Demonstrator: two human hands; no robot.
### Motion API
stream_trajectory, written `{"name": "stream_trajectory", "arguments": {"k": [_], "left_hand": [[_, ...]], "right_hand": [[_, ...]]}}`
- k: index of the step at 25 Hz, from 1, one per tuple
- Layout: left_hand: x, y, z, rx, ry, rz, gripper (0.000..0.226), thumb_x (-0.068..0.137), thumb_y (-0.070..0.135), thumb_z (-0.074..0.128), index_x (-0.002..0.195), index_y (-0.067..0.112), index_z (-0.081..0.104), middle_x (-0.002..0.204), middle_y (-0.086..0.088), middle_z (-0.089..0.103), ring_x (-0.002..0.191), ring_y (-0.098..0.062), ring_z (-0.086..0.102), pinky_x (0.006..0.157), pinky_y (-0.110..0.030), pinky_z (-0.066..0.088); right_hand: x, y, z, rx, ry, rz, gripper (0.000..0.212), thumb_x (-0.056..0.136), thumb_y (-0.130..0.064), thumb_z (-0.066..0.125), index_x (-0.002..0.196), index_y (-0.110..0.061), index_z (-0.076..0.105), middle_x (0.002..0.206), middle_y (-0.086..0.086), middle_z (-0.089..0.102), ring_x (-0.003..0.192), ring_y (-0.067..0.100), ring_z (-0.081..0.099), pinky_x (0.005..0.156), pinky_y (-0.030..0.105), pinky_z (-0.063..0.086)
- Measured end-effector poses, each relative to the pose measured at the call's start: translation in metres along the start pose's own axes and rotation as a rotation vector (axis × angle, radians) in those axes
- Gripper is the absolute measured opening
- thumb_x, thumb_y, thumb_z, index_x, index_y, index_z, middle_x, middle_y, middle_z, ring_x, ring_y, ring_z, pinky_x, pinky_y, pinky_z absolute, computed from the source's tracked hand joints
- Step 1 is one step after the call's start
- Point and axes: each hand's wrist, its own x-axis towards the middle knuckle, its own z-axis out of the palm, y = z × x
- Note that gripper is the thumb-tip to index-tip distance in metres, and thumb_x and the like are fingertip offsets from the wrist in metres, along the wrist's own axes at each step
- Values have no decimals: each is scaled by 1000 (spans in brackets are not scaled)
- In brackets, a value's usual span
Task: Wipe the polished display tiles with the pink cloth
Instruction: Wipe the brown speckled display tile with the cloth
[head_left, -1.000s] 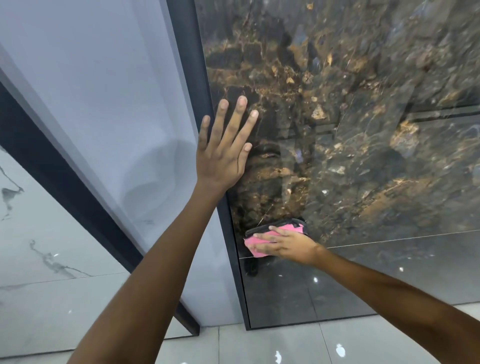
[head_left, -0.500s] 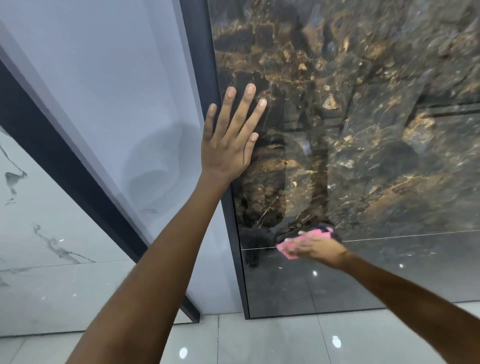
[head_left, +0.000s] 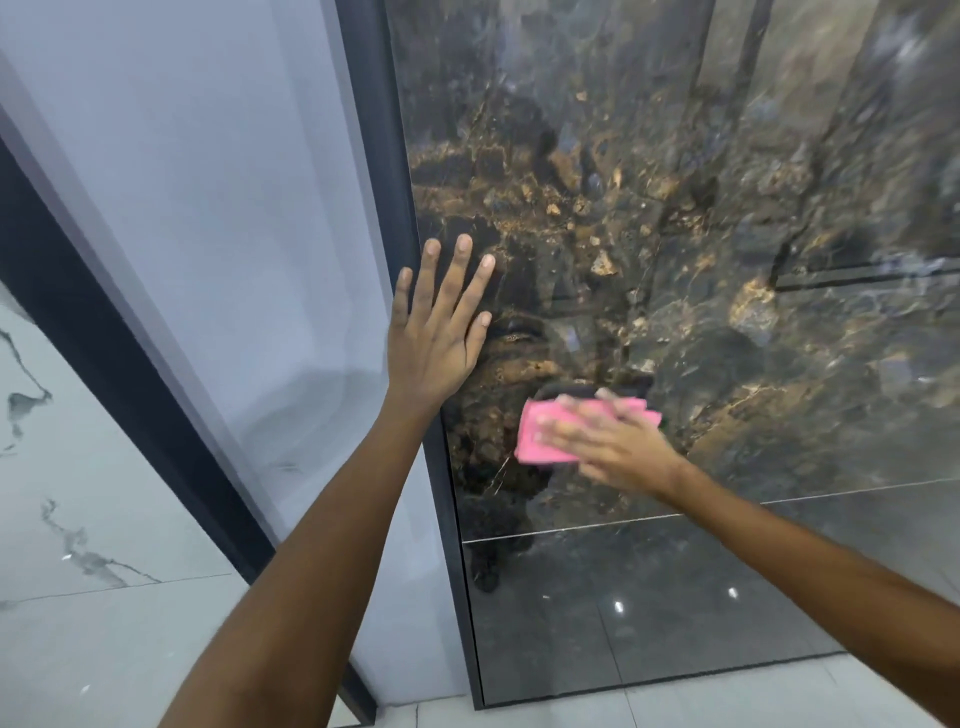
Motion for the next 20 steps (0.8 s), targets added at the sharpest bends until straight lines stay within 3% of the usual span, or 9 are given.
{"name": "stream_trajectory", "arguments": {"k": [3, 6, 7, 10, 12, 16, 17, 18, 20], "left_hand": [[6, 5, -10, -82, -37, -72, 53, 105, 37, 22, 155, 27, 12, 158, -2, 14, 150, -18, -9, 120, -40, -4], [55, 17, -26, -264, 84, -197, 49, 103, 34, 32, 149, 20, 23, 162, -1, 9, 150, -14, -6, 121, -37, -5], [88, 17, -33, -302, 154, -231, 50, 102, 32, 36, 148, 18, 24, 161, -7, 14, 150, -20, 2, 121, -38, -4], [188, -3, -64, -329, 329, -311, 52, 100, 23, 46, 148, 11, 32, 153, -23, 32, 143, -39, 20, 120, -43, 5], [223, -22, -71, -254, 344, -359, 52, 102, 24, 42, 151, 10, 32, 157, -19, 28, 145, -39, 18, 120, -46, 8], [226, -26, -61, -106, 221, -434, 58, 103, 34, 29, 156, 15, 15, 163, -7, 10, 150, -28, 6, 122, -43, 4], [226, -26, -60, -107, 214, -432, 58, 103, 34, 29, 157, 15, 14, 163, -7, 9, 151, -27, 5, 122, -42, 2], [227, -27, -61, -114, 204, -429, 58, 103, 34, 28, 157, 16, 13, 164, -7, 8, 151, -27, 4, 122, -41, 1], [228, -29, -61, -119, 207, -421, 58, 103, 33, 28, 157, 16, 12, 164, -6, 7, 151, -26, 3, 122, -40, 0]], "right_hand": [[37, 115, -58, 114, 248, 572, 78, 86, -39, 55, 153, -23, 18, 162, 6, 4, 147, 28, 3, 113, 54, 10], [76, 167, -90, 255, 462, 950, 81, 81, -19, 61, 152, -17, 23, 157, 23, 16, 145, 39, 6, 116, 56, 10], [85, 155, -88, 251, 449, 859, 85, 81, -19, 60, 153, -20, 15, 159, 18, 10, 146, 35, 3, 117, 53, 6], [76, 126, -67, 44, 207, 215, 76, 91, -35, 44, 154, -24, 5, 161, 2, -6, 148, 24, -1, 118, 45, 1], [65, 187, -78, -57, 273, 235, 74, 91, -39, 43, 154, -25, 7, 162, 3, -2, 149, 22, -1, 118, 43, 4], [83, 317, -146, 252, 553, 1347, 78, 87, -31, 46, 154, -11, 12, 160, 18, 5, 148, 33, -2, 118, 50, 8], [102, 314, -156, 337, 608, 1481, 78, 86, -29, 45, 153, -7, 13, 160, 19, 3, 147, 35, -1, 118, 50, 9], [121, 296, -156, 374, 637, 1442, 77, 86, -26, 45, 153, -5, 14, 160, 19, 3, 147, 35, 1, 119, 50, 10], [149, 235, -134, 274, 526, 845, 76, 85, -21, 49, 151, -1, 19, 159, 19, 5, 147, 34, 7, 120, 49, 10]]}}
